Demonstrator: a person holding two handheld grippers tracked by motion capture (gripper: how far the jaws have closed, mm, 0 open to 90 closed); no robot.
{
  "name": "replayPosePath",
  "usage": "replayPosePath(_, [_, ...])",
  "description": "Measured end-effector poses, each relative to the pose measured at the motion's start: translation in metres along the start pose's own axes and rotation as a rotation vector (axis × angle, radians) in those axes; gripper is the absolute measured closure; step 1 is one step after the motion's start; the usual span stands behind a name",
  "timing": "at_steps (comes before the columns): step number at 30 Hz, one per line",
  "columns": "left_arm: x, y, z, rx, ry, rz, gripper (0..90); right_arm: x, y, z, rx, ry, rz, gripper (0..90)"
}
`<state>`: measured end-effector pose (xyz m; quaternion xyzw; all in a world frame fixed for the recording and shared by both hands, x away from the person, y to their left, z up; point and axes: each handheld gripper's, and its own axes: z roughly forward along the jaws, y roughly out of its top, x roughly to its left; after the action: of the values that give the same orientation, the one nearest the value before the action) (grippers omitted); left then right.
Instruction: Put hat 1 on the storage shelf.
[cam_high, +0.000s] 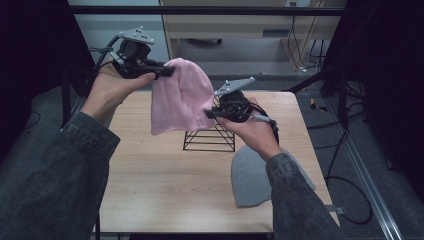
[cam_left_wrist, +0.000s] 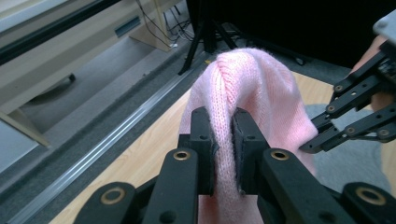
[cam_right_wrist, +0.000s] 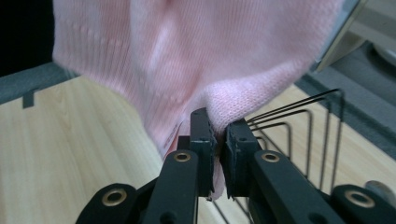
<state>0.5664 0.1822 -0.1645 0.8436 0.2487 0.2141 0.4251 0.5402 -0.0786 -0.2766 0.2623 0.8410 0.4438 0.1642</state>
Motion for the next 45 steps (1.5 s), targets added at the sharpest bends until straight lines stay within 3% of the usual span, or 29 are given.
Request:
replayPosePath(8, [0.013,0.013,0.026,-0.036,0.004,-0.012,80.3,-0.030,0.005,0.002,-0.017,-0.061,0.021,83.9])
replayPosePath(9, [0.019,0.015,0.032,-0.049,-0.005,-0.025,80.2,-0.038,0.004,0.004,-0.019,-0.077,0.032,83.9])
replayPosePath(13, [0.027,0.018,0.038,-0.082,-0.023,-0.044,80.2,-0.049,0.001,0.003,-0.036,-0.112,0.049,83.8])
replayPosePath(17, [0.030,0.019,0.044,-0.098,-0.030,-0.053,80.1,-0.053,-0.001,0.002,-0.052,-0.143,0.044,83.8])
replayPosePath(22, [0.029,0.016,0.063,-0.061,-0.024,-0.033,80.0,-0.059,-0.014,0.009,-0.049,-0.176,0.057,83.7])
replayPosePath(34, [0.019,0.013,0.090,-0.059,-0.036,-0.012,80.0,-0.064,-0.035,0.015,-0.031,-0.171,0.076,83.7])
replayPosePath(45, [0.015,0.014,0.090,-0.054,-0.039,0.004,79.9,-0.063,-0.038,0.014,-0.017,-0.168,0.071,83.7])
